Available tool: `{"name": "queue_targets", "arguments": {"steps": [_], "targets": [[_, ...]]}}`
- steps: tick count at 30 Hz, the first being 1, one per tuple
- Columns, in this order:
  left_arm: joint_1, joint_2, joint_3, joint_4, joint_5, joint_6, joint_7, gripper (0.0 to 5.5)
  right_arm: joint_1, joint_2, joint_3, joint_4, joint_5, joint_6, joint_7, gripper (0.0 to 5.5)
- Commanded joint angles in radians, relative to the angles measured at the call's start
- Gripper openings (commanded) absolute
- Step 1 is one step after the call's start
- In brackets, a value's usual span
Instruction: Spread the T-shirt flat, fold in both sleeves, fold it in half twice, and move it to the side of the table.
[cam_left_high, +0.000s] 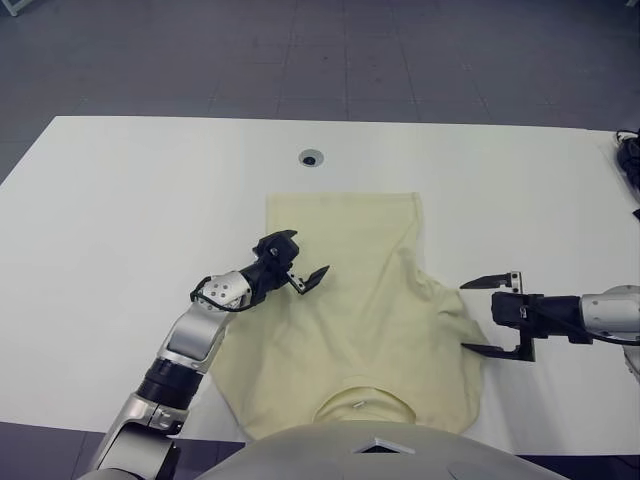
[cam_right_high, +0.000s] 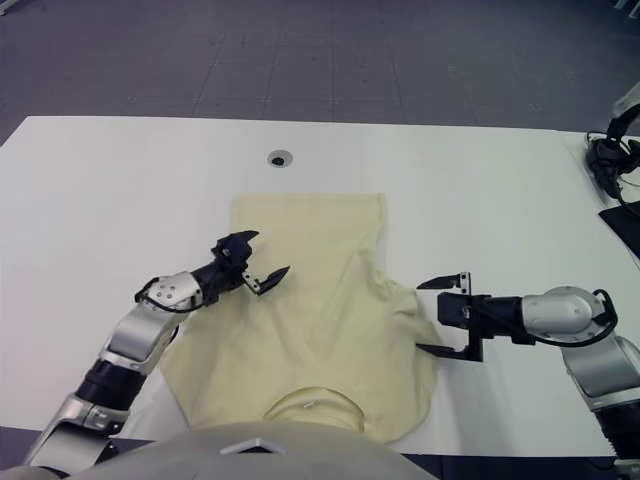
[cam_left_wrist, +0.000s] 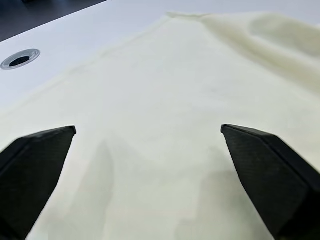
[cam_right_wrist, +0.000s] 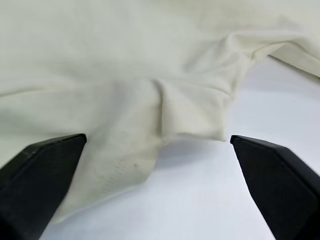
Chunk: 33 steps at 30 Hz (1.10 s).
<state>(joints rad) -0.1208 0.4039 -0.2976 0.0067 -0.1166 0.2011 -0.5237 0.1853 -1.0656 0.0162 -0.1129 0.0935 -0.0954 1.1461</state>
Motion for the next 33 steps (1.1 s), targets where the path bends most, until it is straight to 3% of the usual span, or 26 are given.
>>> {"name": "queue_targets", "arguments": {"steps": [1,6,15,23,33], "targets": [[-0.027,-0.02,0.009,0.081,0.054,-0.046,0.019,5.4,0.01,-0.053,0.027,0.053,-0.137,-0.051,-0.027,5.37],[-0.03,-0.029,0.017,0.116,0.084,-0.083,0.024,5.4,0.107,-0.103,-0.031,-0.018,-0.136,-0.054,-0.031,5.37],[-0.027,-0.048,0.029,0.136,0.118,-0.12,0.039,5.4,0.292,-0.132,-0.239,-0.267,0.021,0.068,0.069,5.37],[-0.014,-0.072,0.03,0.115,0.125,-0.137,0.04,5.4,0.085,-0.089,-0.23,-0.183,0.078,0.139,0.025,5.37],[0.007,-0.074,0.039,0.089,0.135,-0.136,0.036,5.4,0.117,-0.115,-0.214,0.027,0.022,0.042,0.098,5.37]]}}
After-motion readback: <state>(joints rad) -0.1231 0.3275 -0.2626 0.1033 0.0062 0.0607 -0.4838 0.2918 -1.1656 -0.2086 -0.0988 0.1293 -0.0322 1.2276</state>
